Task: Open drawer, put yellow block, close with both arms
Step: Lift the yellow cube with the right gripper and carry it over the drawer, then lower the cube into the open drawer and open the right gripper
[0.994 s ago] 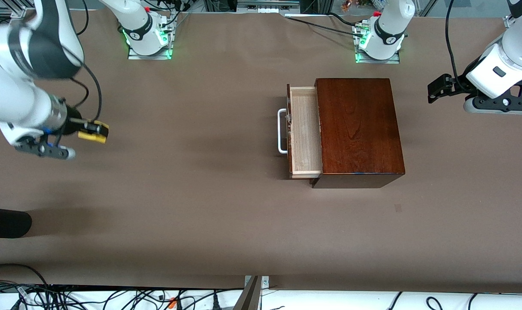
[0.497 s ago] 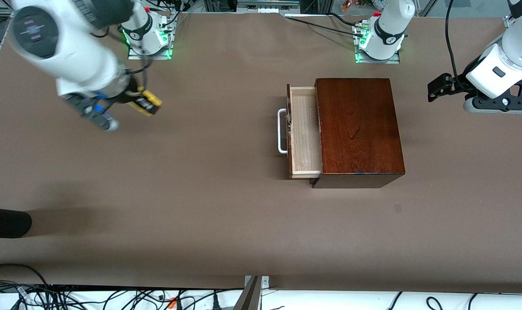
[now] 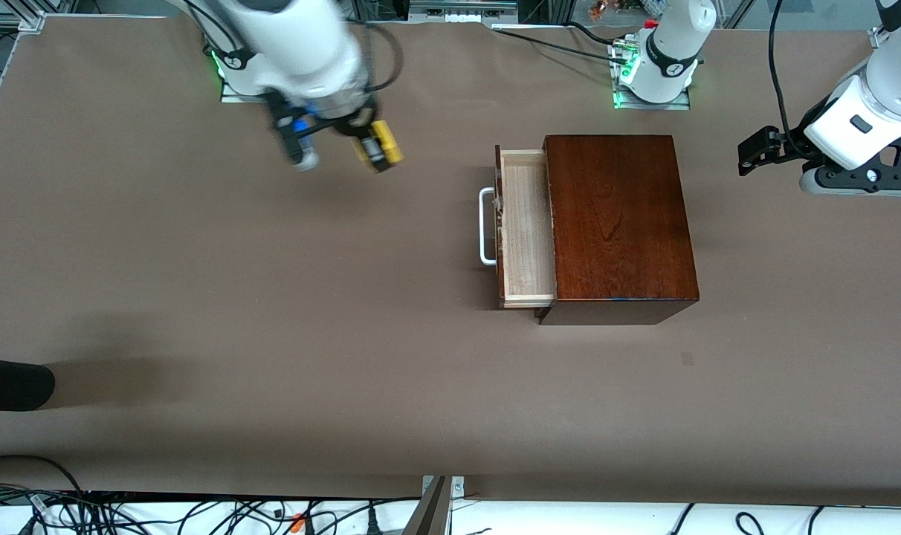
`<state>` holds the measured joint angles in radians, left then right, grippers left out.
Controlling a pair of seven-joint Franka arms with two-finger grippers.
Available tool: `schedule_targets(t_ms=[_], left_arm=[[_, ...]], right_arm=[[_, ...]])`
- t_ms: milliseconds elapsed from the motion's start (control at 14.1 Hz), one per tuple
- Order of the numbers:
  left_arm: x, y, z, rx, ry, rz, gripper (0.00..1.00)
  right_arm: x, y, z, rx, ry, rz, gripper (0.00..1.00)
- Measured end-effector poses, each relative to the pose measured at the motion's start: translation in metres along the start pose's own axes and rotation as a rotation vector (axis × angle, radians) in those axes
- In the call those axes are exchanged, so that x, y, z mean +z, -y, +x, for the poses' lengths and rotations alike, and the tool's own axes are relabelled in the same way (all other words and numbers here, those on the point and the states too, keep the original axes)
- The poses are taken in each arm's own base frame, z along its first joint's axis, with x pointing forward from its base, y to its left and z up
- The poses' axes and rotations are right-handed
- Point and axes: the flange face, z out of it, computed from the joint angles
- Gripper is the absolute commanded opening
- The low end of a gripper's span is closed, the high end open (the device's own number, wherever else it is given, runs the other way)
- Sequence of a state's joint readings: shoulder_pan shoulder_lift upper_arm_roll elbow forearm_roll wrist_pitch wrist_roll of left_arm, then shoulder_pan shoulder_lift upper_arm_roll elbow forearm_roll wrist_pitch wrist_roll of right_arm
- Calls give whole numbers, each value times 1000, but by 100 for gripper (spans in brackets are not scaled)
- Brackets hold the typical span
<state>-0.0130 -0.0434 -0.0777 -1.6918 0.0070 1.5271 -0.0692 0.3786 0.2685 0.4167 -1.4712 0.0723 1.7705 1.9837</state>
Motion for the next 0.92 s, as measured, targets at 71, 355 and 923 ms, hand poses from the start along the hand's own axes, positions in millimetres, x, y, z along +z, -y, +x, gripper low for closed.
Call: schedule_targets(t_ms=[71, 355, 923], left_arm=[[0, 0, 0, 0, 0, 0, 100], [0, -1, 0, 1, 0, 0, 100], [0, -1, 0, 2, 0, 0, 100]], right_arm=[[15, -1, -26, 49, 13, 18, 0], [64, 3, -100, 189, 14, 44, 0], [163, 35, -151, 338, 44, 63, 0]])
